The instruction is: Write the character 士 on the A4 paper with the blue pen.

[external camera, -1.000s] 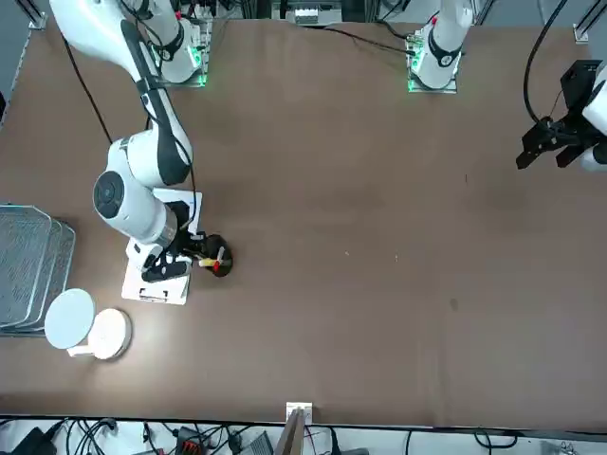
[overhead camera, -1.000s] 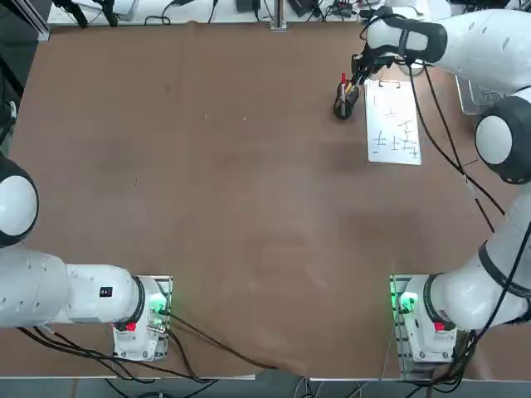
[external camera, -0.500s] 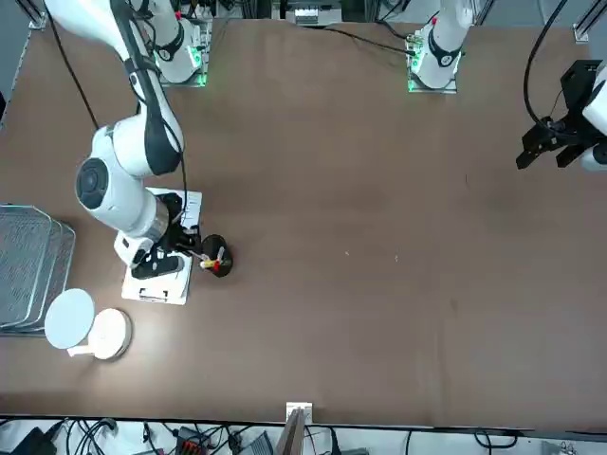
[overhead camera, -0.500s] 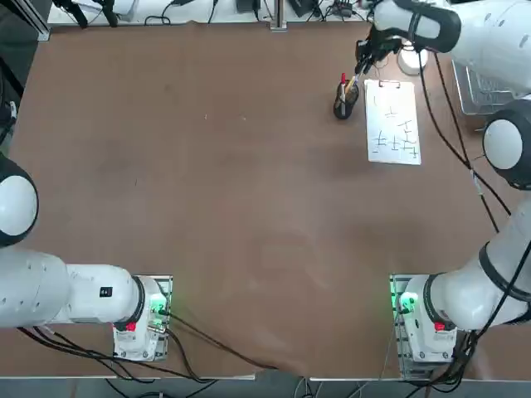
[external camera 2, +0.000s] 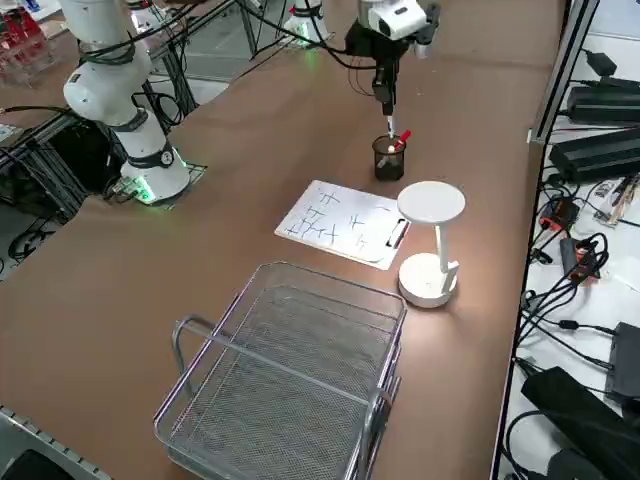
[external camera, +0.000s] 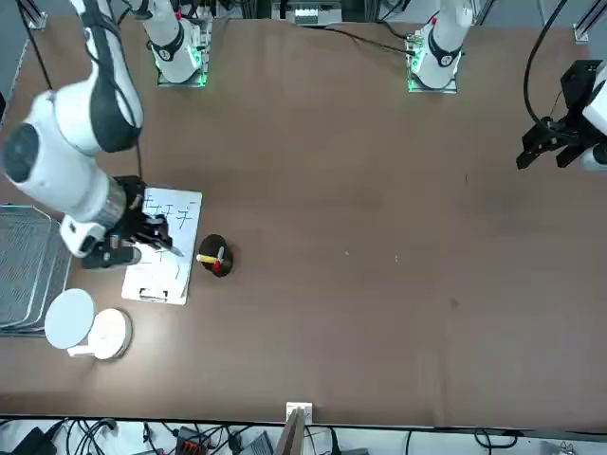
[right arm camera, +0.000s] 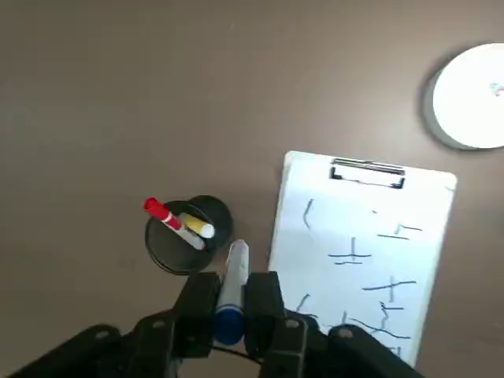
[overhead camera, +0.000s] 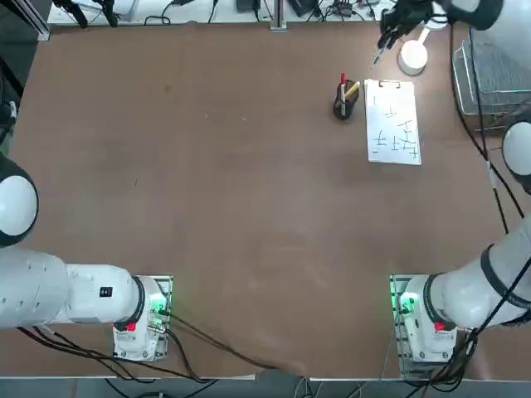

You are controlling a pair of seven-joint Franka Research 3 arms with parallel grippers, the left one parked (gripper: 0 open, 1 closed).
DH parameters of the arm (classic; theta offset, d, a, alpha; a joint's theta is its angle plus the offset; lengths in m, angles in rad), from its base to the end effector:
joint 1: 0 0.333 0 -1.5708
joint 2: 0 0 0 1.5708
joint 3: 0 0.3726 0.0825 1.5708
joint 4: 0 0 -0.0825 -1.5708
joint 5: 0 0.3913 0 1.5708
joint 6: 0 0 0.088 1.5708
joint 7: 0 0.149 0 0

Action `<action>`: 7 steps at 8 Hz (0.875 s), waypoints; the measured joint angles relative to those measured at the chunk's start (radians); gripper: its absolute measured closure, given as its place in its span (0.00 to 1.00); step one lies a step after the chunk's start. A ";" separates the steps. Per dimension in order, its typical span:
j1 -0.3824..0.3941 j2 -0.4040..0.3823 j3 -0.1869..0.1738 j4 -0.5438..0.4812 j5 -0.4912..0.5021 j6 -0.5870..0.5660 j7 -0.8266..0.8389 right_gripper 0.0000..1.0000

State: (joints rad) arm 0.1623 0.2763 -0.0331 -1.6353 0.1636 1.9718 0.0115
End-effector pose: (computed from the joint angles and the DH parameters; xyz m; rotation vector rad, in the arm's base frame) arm 0.6666 0.1056 0.4737 -2.9919 -0.0895 -0.0752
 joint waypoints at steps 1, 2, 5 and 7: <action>-0.027 -0.015 -0.010 0.000 0.000 -0.019 -0.031 0.79; -0.052 -0.019 -0.027 -0.003 0.000 -0.040 -0.070 0.79; -0.095 -0.008 -0.046 -0.060 -0.088 -0.057 -0.144 0.79; -0.097 -0.012 -0.046 -0.136 -0.117 -0.036 -0.134 0.79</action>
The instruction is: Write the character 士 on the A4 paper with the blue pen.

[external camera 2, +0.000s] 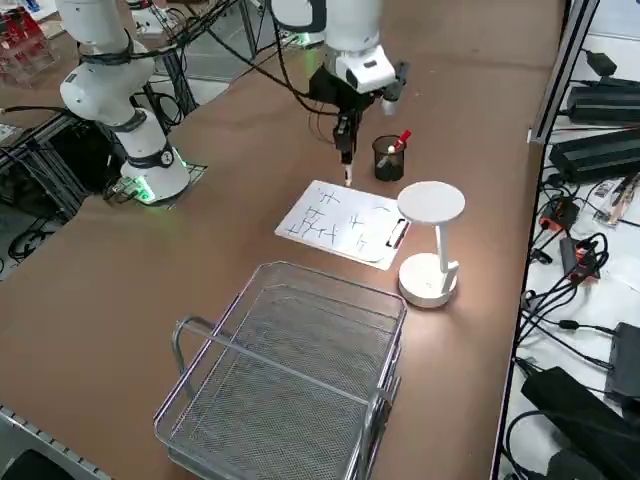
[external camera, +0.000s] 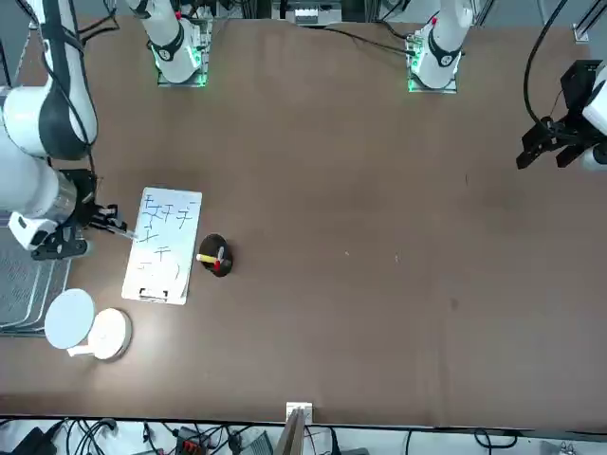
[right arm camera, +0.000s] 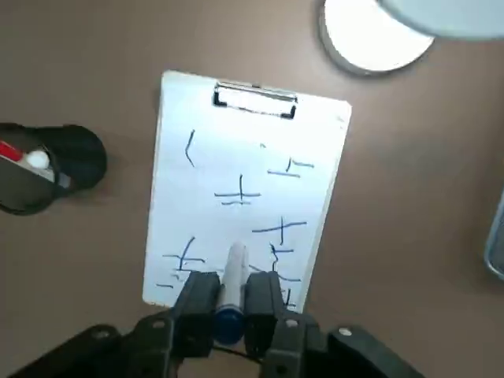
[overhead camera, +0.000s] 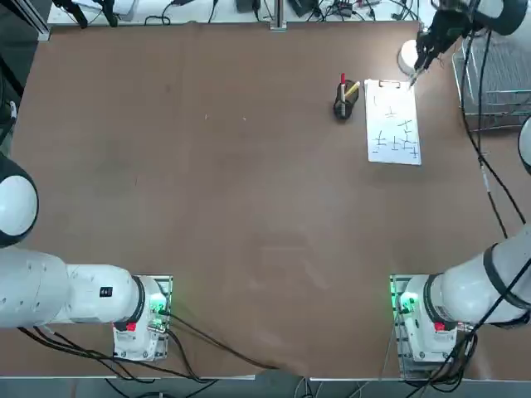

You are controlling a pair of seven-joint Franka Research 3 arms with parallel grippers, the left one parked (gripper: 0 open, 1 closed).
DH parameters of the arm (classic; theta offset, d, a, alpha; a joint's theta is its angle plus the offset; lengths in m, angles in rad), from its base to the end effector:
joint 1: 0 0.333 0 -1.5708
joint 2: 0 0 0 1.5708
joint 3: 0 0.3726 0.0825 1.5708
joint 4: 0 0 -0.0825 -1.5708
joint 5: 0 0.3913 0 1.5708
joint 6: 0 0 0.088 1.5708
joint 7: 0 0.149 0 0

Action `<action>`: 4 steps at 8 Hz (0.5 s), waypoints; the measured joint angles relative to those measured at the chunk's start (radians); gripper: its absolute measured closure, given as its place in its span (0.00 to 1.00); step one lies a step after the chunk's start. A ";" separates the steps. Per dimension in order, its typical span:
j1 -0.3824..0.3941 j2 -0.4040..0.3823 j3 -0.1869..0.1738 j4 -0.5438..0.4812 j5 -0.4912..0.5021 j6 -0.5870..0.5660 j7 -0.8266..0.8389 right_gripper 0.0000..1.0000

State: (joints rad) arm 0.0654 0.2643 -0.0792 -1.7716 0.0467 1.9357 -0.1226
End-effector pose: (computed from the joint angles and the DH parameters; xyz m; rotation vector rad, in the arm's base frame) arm 0.6364 -0.0004 0.4128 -3.1060 -0.1425 0.1517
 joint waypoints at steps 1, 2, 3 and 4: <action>-0.007 -0.023 0.002 -0.073 -0.005 0.054 0.008 0.79; -0.024 -0.063 0.009 -0.163 -0.007 0.109 0.012 0.79; -0.044 -0.110 0.028 -0.245 -0.007 0.136 0.039 0.79; -0.067 -0.156 0.064 -0.310 -0.022 0.143 0.093 0.79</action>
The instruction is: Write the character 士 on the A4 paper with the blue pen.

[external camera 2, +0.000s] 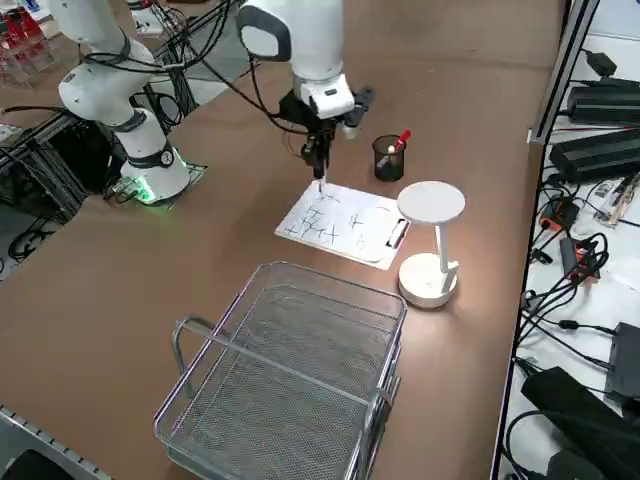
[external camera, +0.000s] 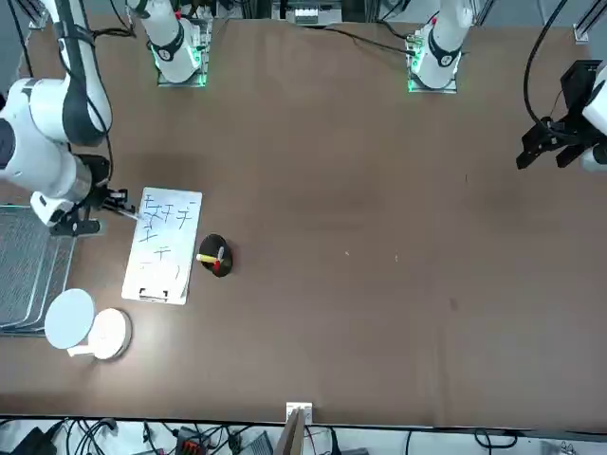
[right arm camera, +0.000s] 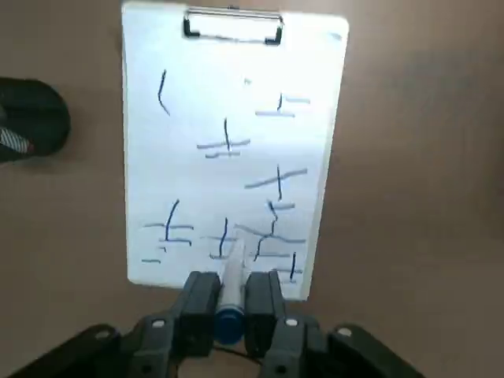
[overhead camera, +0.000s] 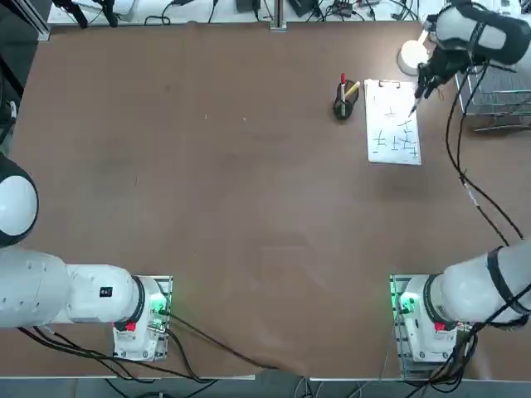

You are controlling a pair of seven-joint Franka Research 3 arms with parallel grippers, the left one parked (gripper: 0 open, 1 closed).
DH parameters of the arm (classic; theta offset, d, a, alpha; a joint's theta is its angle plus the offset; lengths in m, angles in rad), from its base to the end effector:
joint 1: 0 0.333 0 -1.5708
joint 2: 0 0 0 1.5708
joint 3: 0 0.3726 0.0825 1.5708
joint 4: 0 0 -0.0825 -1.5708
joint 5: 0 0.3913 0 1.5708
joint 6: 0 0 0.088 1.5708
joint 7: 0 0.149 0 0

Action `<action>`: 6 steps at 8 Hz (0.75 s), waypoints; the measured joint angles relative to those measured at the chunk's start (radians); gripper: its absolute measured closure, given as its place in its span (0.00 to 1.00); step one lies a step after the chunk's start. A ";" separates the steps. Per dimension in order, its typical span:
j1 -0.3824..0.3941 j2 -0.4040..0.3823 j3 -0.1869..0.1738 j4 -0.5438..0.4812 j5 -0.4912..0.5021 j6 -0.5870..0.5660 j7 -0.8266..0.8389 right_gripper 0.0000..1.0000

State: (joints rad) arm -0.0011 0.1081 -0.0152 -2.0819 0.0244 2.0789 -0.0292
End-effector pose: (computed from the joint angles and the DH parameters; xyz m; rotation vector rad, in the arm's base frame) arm 0.5597 -0.0069 0.3768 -3.1153 0.0002 0.1725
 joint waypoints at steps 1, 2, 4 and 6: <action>-0.024 -0.036 0.055 -0.050 -0.033 0.004 0.072 0.79; -0.041 -0.062 0.109 -0.092 -0.070 0.009 0.143 0.79; -0.064 -0.101 0.155 -0.165 -0.099 0.047 0.194 0.79; -0.105 -0.137 0.157 -0.211 -0.103 0.067 0.195 0.79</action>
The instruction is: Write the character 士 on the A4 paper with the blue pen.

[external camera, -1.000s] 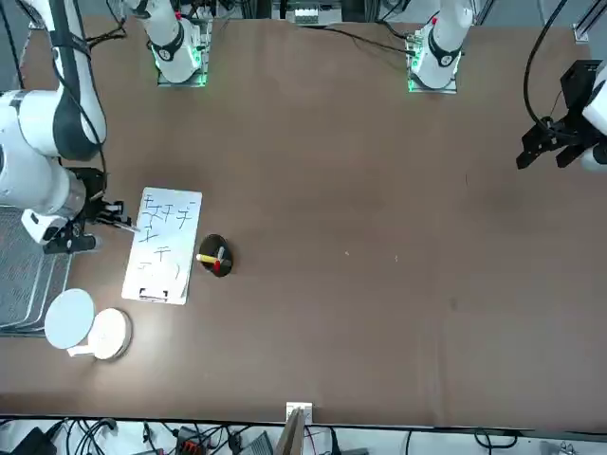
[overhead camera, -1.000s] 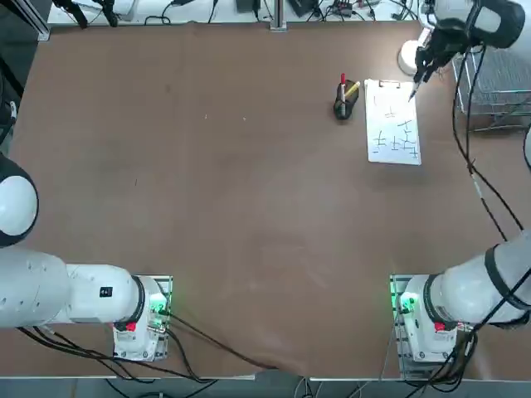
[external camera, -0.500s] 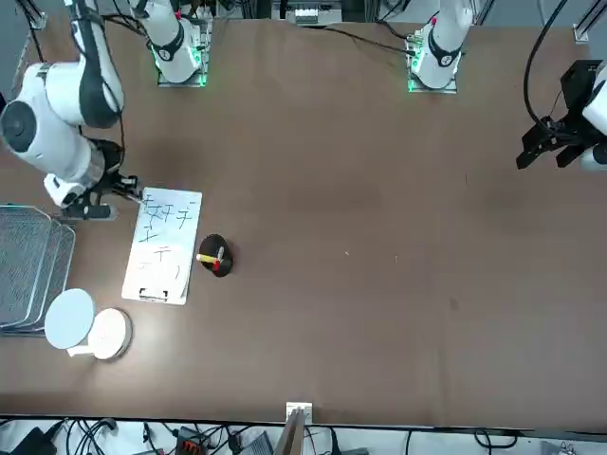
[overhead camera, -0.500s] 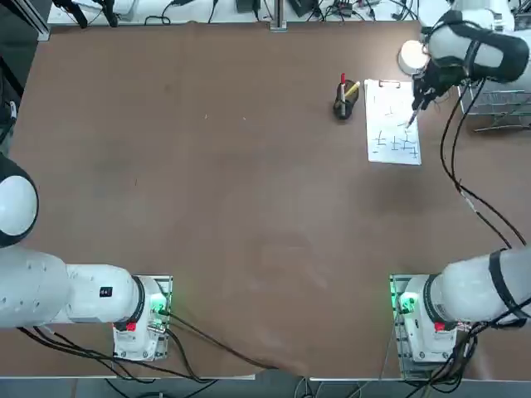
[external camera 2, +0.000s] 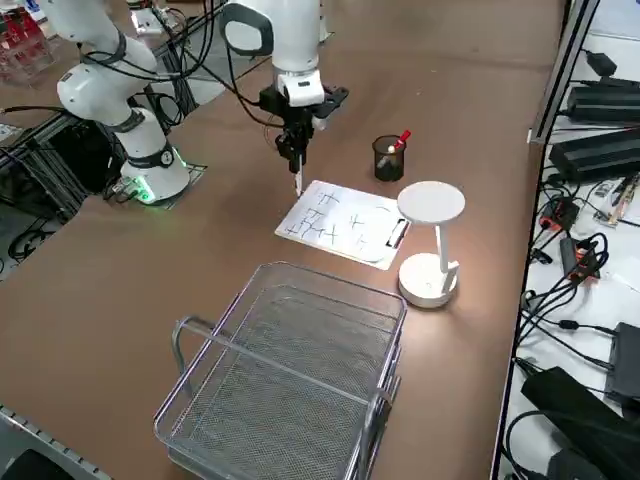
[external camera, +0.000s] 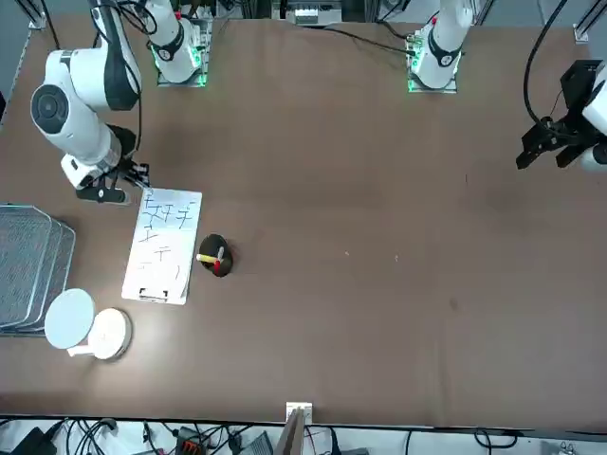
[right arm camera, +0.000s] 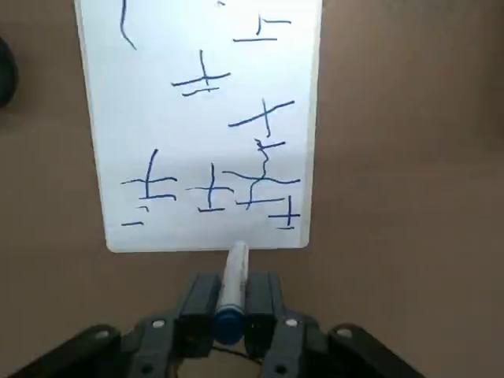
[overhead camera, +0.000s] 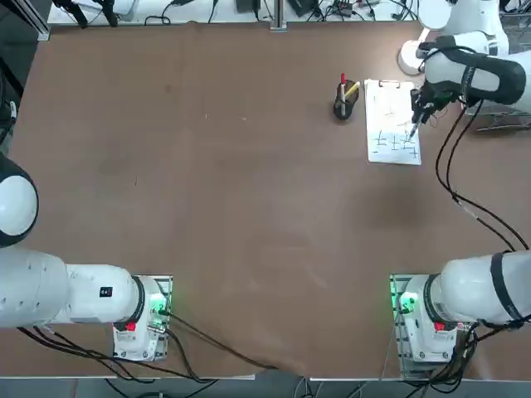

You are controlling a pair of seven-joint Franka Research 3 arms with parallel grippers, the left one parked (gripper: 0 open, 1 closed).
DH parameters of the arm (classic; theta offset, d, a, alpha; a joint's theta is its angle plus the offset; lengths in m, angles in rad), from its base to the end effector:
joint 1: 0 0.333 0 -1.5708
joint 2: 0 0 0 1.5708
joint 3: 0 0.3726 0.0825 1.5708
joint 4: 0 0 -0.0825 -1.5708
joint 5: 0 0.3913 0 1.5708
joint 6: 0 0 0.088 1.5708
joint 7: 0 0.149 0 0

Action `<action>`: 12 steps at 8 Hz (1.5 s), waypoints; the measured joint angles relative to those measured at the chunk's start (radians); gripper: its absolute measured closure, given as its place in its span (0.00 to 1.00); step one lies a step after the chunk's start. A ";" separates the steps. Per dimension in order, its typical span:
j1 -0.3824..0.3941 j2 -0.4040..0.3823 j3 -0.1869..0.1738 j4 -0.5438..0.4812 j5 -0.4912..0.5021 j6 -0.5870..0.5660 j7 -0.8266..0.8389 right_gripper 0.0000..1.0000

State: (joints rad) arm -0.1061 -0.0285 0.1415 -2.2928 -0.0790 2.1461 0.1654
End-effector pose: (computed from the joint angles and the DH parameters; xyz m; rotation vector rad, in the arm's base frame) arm 0.4954 0.0115 0.3628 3.0551 -0.1274 -0.1702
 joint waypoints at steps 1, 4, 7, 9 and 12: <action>-0.019 -0.012 0.000 -0.016 -0.003 0.008 0.000 0.79; -0.048 -0.020 0.000 -0.095 -0.009 0.130 -0.002 0.79; -0.050 -0.017 0.000 -0.158 -0.009 0.216 -0.001 0.79; -0.051 -0.009 0.000 -0.187 -0.009 0.239 -0.001 0.79; -0.051 -0.004 0.000 -0.199 -0.009 0.245 -0.001 0.79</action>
State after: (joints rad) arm -0.1569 -0.0328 0.1415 -2.4922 -0.0880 2.3909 0.1648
